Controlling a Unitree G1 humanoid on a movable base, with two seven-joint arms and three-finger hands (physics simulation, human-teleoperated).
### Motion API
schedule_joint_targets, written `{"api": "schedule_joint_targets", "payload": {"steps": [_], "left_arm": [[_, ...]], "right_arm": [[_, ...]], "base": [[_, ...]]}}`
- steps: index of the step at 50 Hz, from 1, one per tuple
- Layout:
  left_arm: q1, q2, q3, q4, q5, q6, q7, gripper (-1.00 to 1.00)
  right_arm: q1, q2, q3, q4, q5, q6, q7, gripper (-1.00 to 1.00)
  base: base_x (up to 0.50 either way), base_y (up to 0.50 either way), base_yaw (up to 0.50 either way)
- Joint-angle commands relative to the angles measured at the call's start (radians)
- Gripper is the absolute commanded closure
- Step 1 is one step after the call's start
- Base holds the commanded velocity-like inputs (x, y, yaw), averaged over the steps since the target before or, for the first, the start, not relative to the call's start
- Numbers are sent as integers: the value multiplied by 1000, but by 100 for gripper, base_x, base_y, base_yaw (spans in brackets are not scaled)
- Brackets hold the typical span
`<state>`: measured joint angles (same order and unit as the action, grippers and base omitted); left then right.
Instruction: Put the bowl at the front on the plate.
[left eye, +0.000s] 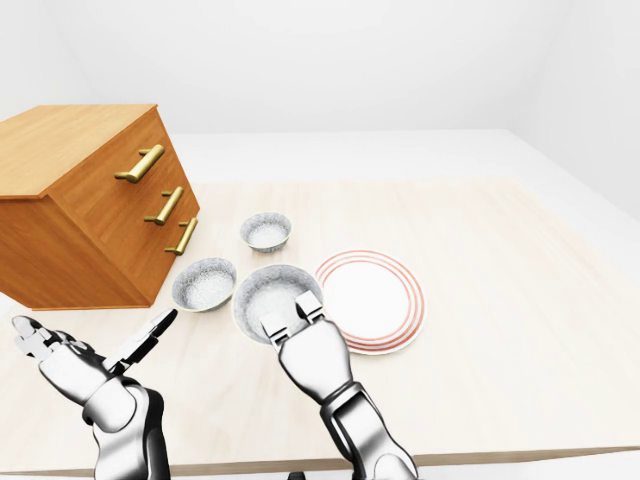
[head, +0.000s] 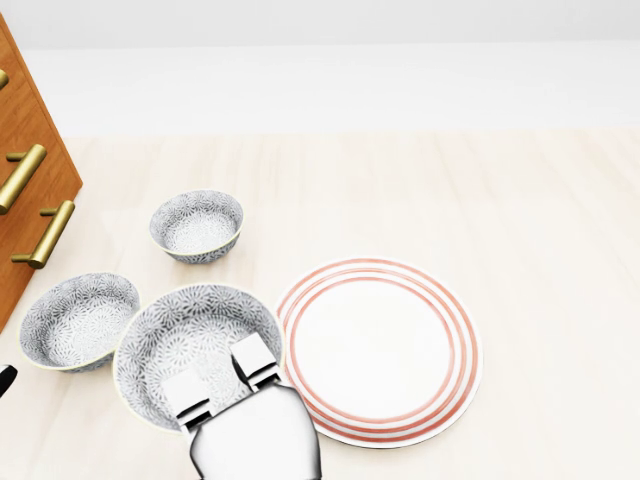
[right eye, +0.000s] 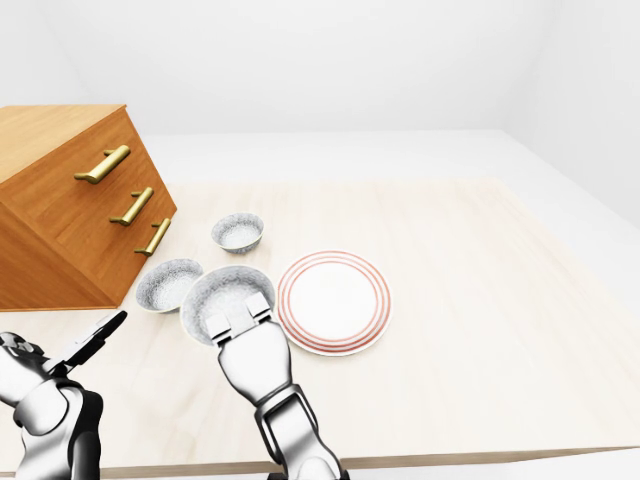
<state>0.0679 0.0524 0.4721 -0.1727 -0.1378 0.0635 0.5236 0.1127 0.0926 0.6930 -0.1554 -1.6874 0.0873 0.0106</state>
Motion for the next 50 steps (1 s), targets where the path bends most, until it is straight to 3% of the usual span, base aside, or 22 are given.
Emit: {"api": "schedule_joint_targets", "payload": {"steps": [1,4,5,6,12,15,17,21,23,29,31,35,42,44,50], "left_arm": [[3,-2,1,-8,-2,0,0,-100],[9,-4,4,-28,-2,14,0,-100],[8,-5,4,-24,0,10,0,-100],[-1,-4,2,4,3,-10,0,-100],[5,-3,2,-14,0,2,0,-100],[-1,-2,1,6,1,-12,0,-100],[6,-3,2,-16,-1,2,0,-100],[6,-5,2,-17,1,2,0,-100],[4,-4,3,-19,1,7,0,-100],[4,-5,2,-16,5,3,0,-100],[7,-6,2,-27,5,12,0,-100],[6,-6,2,-22,9,7,0,-100],[4,-6,1,-20,10,8,0,-100],[4,-6,0,-18,11,6,0,-100],[3,-5,0,-16,10,5,0,-100]], "right_arm": [[38,-37,5,-44,14,0,-98,100],[47,-50,1,-69,-1,0,-103,100],[50,-51,1,-76,3,0,-108,100],[60,-62,-2,-105,1,0,-104,100],[76,-87,-7,-150,-52,0,-44,100],[91,-93,-4,-170,-71,0,-36,100],[109,-103,3,-197,-97,0,-16,100],[141,-128,9,-222,-120,0,-13,100],[142,-134,17,-237,-189,0,50,100],[155,-148,10,-289,-170,0,36,100],[161,-154,8,-301,-139,0,8,100],[185,-173,0,-303,-84,0,-61,100],[189,-177,13,-304,-83,0,-46,100],[151,-174,42,-286,25,0,-139,100],[138,-159,49,-273,-16,0,-116,100]], "base": [[0,0,0],[0,0,0],[0,0,0],[0,0,0],[0,0,0],[0,0,0],[0,0,0],[0,0,0],[0,0,0],[0,0,0],[0,0,0],[0,0,0],[0,0,0],[0,0,0],[0,0,0]]}}
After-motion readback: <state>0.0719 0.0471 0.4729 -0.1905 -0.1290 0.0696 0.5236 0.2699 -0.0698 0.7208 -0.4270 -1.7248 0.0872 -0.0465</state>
